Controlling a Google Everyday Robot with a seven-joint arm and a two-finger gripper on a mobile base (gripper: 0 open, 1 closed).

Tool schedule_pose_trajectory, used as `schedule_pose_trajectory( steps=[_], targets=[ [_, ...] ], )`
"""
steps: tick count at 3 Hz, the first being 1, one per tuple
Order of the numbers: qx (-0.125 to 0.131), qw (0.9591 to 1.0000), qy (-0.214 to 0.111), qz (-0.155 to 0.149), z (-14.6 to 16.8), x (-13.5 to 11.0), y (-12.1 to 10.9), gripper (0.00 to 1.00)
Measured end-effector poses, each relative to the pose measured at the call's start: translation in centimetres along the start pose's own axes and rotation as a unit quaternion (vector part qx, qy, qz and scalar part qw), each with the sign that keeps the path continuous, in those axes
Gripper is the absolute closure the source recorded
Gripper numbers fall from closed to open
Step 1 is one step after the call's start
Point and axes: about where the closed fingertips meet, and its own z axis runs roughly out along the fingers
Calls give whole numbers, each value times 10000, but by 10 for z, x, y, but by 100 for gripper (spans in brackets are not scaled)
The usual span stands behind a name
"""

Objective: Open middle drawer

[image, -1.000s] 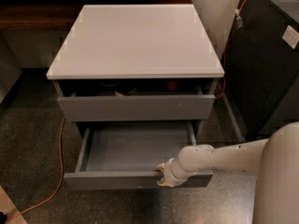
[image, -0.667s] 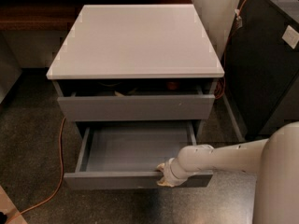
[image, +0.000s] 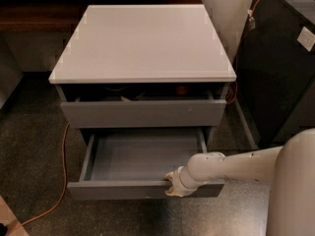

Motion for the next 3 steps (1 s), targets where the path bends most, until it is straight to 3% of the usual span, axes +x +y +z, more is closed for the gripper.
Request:
schedule_pose_trajectory(
  steps=[2,3],
  targets=[
    [-1,10000,0,0,0,0,0,100],
    [-1,10000,1,0,0,0,0,83]
  ],
)
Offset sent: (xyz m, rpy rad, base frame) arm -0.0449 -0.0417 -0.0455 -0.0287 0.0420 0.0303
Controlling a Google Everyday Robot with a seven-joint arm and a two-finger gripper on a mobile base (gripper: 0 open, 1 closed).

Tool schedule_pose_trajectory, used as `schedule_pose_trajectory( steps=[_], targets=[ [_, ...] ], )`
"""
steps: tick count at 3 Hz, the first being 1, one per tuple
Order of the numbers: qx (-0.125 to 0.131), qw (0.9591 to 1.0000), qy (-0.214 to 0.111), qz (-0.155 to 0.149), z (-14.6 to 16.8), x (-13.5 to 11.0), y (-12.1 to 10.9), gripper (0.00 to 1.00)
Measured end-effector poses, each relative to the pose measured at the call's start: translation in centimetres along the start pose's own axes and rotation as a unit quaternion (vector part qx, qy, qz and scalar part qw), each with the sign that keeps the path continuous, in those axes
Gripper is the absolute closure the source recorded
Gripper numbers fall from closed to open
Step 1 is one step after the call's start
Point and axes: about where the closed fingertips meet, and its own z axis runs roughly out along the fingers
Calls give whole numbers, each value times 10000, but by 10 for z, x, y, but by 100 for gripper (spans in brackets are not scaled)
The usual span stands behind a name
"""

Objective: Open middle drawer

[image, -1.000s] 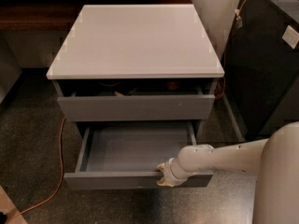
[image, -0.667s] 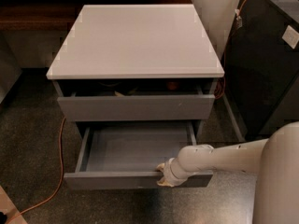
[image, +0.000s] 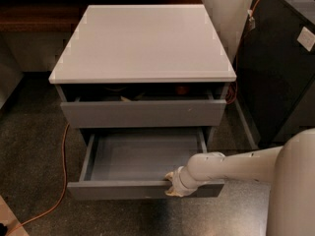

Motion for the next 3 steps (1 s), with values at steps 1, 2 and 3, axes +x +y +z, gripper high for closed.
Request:
schedule_pose_trajectory(
  steps=[1,2,3],
  targets=[
    [0,10000,0,0,0,0,0,84],
    [-1,10000,1,0,0,0,0,100],
    [-1,10000,1,0,0,0,0,100]
  ],
)
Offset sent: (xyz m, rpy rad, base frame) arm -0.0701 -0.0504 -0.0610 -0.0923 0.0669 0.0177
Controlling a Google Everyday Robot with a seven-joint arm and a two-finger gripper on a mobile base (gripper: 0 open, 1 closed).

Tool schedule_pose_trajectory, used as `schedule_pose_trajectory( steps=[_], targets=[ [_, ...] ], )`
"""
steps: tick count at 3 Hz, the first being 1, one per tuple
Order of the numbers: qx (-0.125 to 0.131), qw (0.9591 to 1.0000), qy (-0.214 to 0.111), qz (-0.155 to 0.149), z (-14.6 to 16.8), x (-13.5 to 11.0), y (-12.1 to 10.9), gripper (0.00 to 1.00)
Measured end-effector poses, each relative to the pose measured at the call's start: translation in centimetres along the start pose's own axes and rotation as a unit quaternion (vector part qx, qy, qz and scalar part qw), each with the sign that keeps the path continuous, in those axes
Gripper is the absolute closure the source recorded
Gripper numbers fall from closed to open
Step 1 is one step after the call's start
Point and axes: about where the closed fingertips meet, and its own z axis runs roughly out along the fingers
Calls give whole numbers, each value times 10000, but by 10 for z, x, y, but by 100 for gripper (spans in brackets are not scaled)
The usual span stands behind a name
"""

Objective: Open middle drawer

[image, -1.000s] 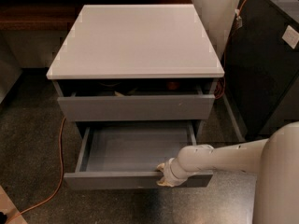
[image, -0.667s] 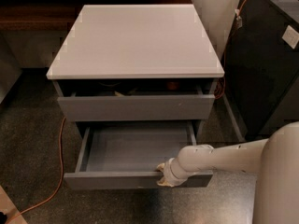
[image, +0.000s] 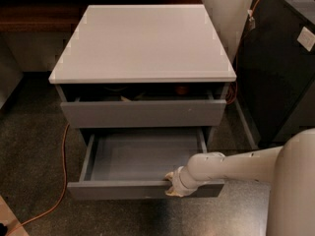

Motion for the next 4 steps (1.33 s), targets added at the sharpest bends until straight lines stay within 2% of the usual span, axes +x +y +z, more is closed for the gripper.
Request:
schedule_pose_trajectory(
  steps=[1,2,4],
  targets=[
    [0,10000,0,0,0,0,0,100],
    [0,10000,0,0,0,0,0,84],
    [-5,10000,-1,-1,0,0,0,22]
  ],
)
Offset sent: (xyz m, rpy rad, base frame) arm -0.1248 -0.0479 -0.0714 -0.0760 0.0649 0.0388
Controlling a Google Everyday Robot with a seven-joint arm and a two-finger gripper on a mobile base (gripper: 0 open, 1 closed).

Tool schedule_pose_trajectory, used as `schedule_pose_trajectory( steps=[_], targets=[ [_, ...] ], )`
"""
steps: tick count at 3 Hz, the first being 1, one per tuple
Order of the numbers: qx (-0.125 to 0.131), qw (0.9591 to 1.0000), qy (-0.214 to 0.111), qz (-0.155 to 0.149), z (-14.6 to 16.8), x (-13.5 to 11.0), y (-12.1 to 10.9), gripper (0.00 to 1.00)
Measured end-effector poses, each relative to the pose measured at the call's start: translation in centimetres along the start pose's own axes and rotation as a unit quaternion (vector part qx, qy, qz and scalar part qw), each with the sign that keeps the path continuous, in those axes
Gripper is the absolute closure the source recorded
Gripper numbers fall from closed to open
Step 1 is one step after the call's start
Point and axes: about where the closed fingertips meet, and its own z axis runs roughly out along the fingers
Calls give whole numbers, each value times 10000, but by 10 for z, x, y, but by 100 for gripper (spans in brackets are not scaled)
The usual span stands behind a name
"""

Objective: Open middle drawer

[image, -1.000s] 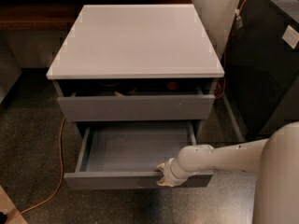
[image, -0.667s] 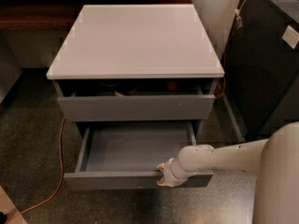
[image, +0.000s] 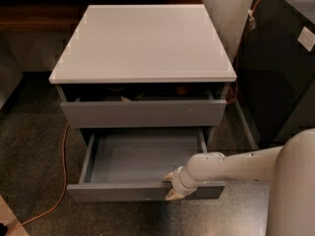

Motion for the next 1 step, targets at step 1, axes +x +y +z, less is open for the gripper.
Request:
schedule_pose_trajectory(
  steps=[1],
  targets=[
    [-11,10000,-3,-2,1,0,1,1]
  ],
)
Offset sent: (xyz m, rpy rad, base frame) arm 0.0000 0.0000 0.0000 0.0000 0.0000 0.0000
